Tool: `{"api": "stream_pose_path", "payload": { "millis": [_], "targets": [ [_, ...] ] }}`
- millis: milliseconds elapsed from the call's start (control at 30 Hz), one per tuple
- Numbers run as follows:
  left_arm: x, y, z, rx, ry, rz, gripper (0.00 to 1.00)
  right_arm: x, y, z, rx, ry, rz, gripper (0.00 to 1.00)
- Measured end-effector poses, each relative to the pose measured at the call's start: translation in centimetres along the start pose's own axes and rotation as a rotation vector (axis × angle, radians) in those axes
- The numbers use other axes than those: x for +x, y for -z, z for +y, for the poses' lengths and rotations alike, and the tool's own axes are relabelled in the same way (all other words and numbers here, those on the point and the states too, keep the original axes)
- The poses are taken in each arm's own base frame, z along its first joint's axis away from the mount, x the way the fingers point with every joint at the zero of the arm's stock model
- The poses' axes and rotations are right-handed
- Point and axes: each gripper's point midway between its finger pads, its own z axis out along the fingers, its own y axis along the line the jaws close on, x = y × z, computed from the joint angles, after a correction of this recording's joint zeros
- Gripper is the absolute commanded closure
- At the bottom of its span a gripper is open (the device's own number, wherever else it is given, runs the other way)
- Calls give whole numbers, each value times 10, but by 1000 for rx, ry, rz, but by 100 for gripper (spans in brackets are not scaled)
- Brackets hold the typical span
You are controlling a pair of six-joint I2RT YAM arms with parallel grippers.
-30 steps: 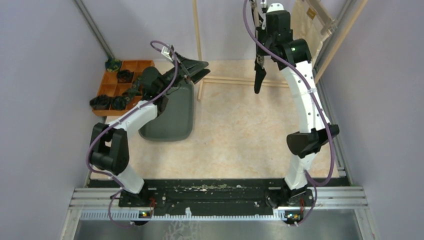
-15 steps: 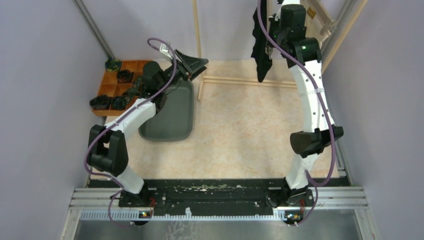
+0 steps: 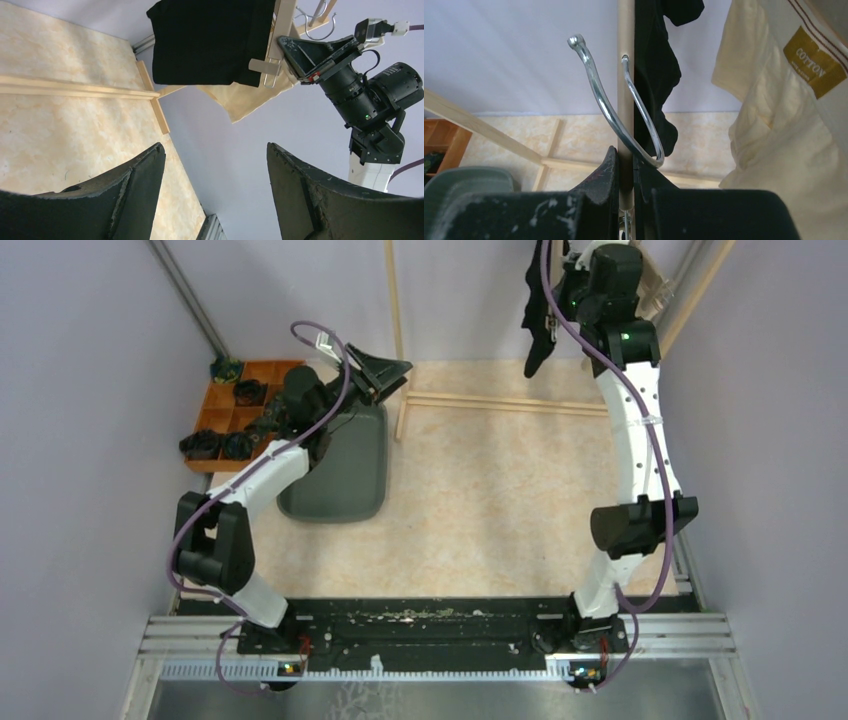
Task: Clip the underwear to the hanger
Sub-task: Place the hanger at the clothesline.
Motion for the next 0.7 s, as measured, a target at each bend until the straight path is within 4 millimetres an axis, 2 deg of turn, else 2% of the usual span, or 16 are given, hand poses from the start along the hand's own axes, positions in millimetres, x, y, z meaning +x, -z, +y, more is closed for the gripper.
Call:
{"api": "stream_pose_path", "payload": {
  "millis": [367,700],
  "targets": [
    [12,15,5,-5,11,5,21,-31,-7,-7,-61,-12,-111,100],
    [22,35,-7,36,-7,10,21,-46,-28,-1,-100,-14,-198,100]
  ]
}}
